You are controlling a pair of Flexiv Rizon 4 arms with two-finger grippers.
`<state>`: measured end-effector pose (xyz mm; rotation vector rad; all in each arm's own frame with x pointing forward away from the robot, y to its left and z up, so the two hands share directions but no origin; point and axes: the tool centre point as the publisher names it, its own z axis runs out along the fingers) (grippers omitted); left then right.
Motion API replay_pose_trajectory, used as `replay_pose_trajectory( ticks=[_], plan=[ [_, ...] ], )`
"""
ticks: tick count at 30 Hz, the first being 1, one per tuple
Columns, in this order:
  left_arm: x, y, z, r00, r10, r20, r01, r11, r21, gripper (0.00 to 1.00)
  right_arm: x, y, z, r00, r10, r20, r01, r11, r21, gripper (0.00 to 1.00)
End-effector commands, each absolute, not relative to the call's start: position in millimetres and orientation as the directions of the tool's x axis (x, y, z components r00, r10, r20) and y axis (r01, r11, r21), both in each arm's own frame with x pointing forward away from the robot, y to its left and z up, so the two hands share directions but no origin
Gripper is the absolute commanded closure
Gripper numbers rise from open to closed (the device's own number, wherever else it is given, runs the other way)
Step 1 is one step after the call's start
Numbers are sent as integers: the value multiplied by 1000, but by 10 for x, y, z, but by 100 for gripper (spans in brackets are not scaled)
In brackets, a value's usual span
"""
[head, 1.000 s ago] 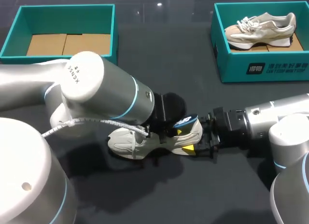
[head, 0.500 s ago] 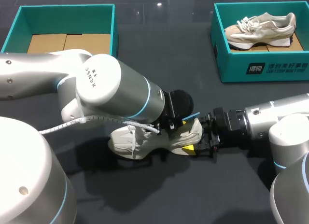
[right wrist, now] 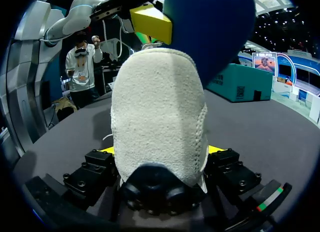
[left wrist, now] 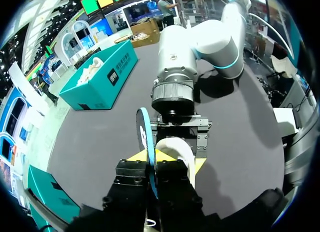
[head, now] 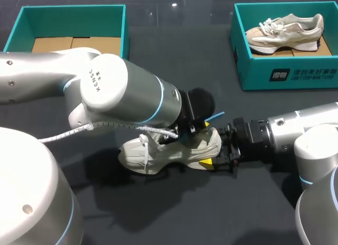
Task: Take the shoe out of the shoebox, open the shoe tongue, remove and reinsert the insole, then place the shoe into the shoebox
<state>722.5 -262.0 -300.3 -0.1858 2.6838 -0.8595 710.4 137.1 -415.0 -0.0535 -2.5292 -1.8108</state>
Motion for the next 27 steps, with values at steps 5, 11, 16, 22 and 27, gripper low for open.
replay_pose_trajectory(
  ticks=[5,11,16,22,27],
  plan=[
    [7183,-2692,-3141,-948,-218,-233,-45,814,-579,61,7105,1407,-4183,-999,10,46,47,327,944,100],
    [7098,-2568,-3215,-939,-261,-225,-78,797,-598,50,7105,1407,-4183,-999,10,46,47,327,944,100],
    [7050,-2495,-3252,-933,-273,-235,-73,783,-618,53,7105,1407,-4183,-999,10,46,47,327,944,100],
    [7093,-2478,-3307,-936,-271,-223,-70,768,-637,54,7105,1407,-4183,-999,10,46,47,327,944,100],
    [7161,-2510,-3373,-937,-274,-217,-74,763,-643,54,7105,1407,-4183,-999,10,46,47,327,944,100]
  ],
)
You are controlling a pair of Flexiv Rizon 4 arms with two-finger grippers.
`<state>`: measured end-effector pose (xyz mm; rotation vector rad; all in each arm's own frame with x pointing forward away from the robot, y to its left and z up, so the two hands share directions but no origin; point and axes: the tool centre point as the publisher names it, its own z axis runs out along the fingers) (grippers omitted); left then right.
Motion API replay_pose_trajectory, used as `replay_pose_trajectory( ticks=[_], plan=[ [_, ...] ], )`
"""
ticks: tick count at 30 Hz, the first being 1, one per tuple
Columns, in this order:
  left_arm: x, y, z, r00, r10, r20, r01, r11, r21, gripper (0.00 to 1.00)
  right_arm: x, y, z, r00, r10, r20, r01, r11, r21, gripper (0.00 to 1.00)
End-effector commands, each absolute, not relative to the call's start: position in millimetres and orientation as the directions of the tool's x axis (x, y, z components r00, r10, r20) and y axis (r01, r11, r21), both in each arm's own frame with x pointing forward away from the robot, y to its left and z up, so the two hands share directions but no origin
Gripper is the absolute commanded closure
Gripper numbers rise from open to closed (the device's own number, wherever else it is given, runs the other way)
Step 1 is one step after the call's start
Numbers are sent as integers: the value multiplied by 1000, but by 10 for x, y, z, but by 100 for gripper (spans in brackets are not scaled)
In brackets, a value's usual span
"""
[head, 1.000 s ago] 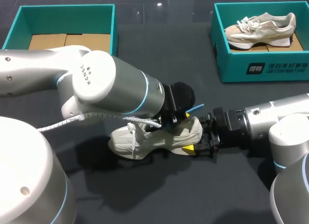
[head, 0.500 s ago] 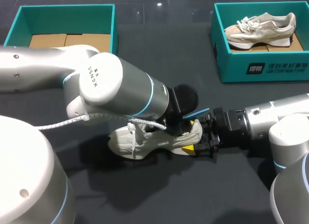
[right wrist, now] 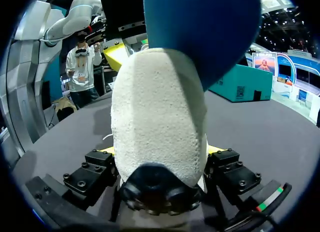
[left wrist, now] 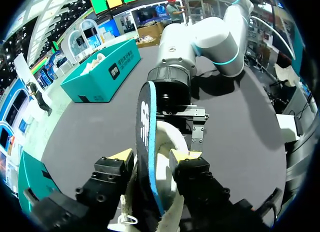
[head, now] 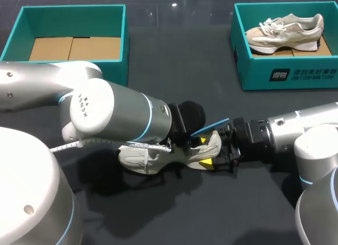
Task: Take the shoe out of the shoebox, open the shoe tongue, remove and reinsert the insole, then place the shoe into the shoebox
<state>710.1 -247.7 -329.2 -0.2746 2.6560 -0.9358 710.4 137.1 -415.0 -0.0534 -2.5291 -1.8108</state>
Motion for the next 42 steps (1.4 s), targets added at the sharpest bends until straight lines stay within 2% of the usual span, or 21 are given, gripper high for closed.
replay_pose_trajectory(
  ticks=[1,7,9,11,21,42],
  plan=[
    [7173,-2517,-3382,-937,-274,-217,-74,762,-643,55,7105,1407,-4183,-999,10,46,47,327,944,100],
    [7212,-2565,-3437,-941,-265,-211,-70,761,-645,60,7105,1407,-4183,-999,10,46,47,327,944,100],
    [7220,-2579,-3445,-942,-263,-209,-69,761,-645,71,7105,1407,-4183,-999,10,46,47,327,944,100],
    [7226,-2586,-3446,-943,-262,-206,-70,761,-645,100,7105,1407,-4183,-999,10,46,47,327,944,100],
    [7307,-2557,-3315,-965,-233,-122,-98,749,-656,100,7105,1407,-4183,-999,10,46,47,327,944,100],
    [7138,-2498,-2353,-994,-64,88,-108,646,-756,100,7105,1407,-4183,-999,10,46,47,327,944,100]
  ],
)
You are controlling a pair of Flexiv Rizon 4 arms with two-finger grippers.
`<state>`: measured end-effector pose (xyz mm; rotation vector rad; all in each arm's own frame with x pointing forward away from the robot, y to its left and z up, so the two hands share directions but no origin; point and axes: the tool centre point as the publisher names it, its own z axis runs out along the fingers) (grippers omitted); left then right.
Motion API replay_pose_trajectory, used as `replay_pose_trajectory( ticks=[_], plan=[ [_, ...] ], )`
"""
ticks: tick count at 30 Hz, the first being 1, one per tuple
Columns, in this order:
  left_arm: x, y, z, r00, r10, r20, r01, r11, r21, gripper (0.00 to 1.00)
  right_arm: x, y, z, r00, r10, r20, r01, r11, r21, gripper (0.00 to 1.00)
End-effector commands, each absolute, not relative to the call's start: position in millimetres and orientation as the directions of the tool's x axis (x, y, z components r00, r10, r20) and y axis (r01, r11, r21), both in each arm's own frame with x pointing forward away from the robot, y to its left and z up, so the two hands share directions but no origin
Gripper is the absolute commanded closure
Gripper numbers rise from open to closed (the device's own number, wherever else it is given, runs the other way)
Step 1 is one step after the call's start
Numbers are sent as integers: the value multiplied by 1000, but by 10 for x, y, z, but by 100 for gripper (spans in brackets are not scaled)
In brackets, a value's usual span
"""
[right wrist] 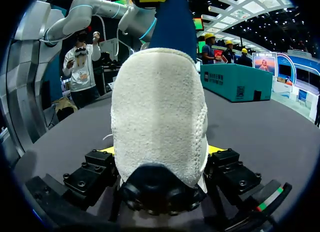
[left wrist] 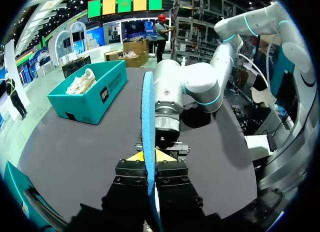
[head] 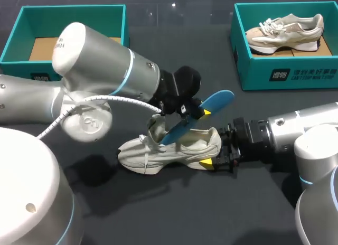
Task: Take the shoe out of the shoebox, open the shoe tongue, remove and reinsert the insole, then place the shoe into the shoebox
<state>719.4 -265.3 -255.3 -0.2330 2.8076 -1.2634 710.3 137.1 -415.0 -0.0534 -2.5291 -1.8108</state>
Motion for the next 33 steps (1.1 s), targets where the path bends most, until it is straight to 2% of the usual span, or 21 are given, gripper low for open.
replay_pose_trajectory(
  ticks=[1,15,33],
  plan=[
    [7121,-2506,-2314,-994,-56,90,-105,641,-761,100,7105,1407,-4183,-999,10,46,47,327,944,100],
    [6909,-2640,-1671,-993,62,99,-46,571,-819,100,7105,1407,-4183,-999,10,46,47,327,944,100],
    [6880,-2552,-1645,-994,61,89,-40,557,-829,100,7105,1407,-4183,-999,10,46,47,327,944,100]
  ],
)
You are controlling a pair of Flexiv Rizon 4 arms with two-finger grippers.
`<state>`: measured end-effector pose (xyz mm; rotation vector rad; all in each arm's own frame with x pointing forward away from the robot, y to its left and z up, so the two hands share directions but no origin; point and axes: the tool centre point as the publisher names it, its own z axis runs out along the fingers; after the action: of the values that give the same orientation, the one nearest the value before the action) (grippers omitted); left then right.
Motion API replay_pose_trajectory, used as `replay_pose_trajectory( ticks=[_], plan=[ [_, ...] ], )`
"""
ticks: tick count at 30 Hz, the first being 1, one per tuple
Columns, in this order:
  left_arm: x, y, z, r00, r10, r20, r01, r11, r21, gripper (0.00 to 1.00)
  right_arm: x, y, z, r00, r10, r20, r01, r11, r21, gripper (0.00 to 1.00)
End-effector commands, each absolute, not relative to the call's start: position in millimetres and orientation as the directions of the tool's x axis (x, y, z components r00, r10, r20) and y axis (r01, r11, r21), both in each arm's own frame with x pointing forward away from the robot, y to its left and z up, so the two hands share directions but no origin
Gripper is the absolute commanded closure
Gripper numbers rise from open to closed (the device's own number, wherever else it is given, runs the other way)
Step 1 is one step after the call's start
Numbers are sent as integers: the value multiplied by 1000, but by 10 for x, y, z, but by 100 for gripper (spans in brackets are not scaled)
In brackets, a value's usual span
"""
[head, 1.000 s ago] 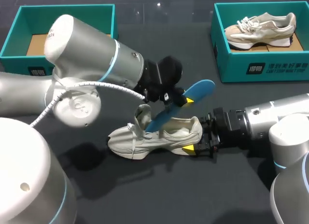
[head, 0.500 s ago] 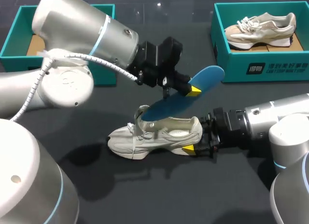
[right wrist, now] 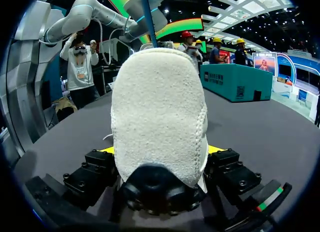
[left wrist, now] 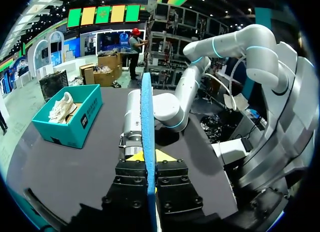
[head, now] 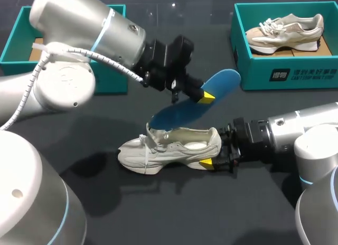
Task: Take the shoe out of the shoebox, open the shoe tongue, remove and reinsert the insole, then place the shoe into the shoebox
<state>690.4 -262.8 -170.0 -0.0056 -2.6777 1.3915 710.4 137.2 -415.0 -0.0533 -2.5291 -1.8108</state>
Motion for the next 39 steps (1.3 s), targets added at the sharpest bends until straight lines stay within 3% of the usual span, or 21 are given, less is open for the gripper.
replay_pose_trajectory(
  ticks=[1,11,23,30,34,39],
  plan=[
    [6867,-2538,-1595,-995,60,75,-30,550,-834,100,7105,1407,-4183,-999,10,46,47,327,944,100],
    [6625,-2441,-878,-994,105,-19,61,411,-910,100,7105,1407,-4183,-999,10,46,47,327,944,100],
    [6616,-2432,-866,-994,106,-22,64,413,-909,100,7105,1407,-4183,-999,10,46,47,327,944,100],
    [6526,-2365,-304,-992,68,-103,115,225,-968,100,7105,1407,-4183,-999,10,46,47,327,944,100],
    [6518,-2307,-13,-997,54,-48,53,106,-993,100,7105,1407,-4183,-999,10,46,47,327,944,100],
    [6518,-2307,-13,-997,54,-48,53,106,-993,100,7105,1407,-4183,-999,10,46,47,327,944,100]
  ],
)
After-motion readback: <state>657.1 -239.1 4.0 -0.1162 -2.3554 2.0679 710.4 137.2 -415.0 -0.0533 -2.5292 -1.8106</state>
